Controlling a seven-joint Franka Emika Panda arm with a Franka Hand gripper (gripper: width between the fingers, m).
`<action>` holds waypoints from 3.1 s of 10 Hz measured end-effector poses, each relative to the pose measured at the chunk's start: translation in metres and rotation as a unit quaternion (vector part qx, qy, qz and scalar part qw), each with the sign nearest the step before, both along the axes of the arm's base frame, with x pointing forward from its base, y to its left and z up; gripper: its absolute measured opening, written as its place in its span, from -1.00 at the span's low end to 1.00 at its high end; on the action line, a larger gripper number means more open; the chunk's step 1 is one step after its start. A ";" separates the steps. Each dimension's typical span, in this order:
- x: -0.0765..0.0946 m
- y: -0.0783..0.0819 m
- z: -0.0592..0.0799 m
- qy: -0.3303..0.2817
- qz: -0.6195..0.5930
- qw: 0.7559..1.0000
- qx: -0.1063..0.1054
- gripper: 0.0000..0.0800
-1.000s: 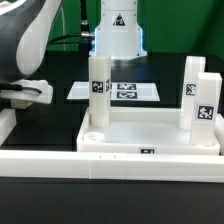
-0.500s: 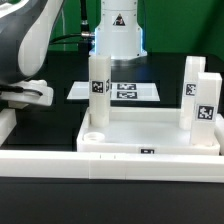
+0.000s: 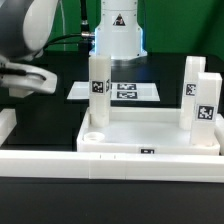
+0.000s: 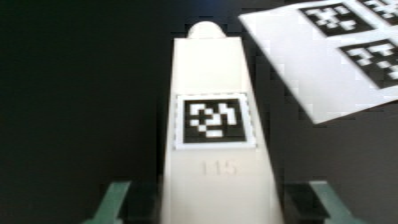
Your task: Assemble desk
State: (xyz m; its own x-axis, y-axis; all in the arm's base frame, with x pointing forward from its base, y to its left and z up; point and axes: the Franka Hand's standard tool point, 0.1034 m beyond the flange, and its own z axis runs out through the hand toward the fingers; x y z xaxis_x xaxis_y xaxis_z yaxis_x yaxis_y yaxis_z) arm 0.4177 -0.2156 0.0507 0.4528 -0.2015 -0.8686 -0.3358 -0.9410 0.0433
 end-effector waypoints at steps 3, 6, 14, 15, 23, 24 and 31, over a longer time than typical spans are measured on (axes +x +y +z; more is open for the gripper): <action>0.011 0.007 0.020 0.005 -0.024 0.999 -0.037 -0.28; 0.016 0.003 0.015 -0.014 -0.020 0.999 -0.046 -0.27; 0.070 0.039 0.059 -0.253 -0.003 0.961 -0.115 -0.27; 0.076 0.038 0.058 -0.289 0.001 0.949 -0.126 -0.27; 0.118 0.054 0.075 -0.541 0.048 0.816 -0.198 -0.27; 0.122 0.063 0.078 -0.554 0.054 0.807 -0.197 -0.27; 0.153 0.098 0.092 -0.580 0.124 0.788 -0.163 -0.27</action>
Offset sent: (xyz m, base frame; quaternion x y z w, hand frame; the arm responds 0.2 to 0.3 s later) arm 0.0000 0.0000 0.0000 0.0000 0.0000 0.0000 1.0000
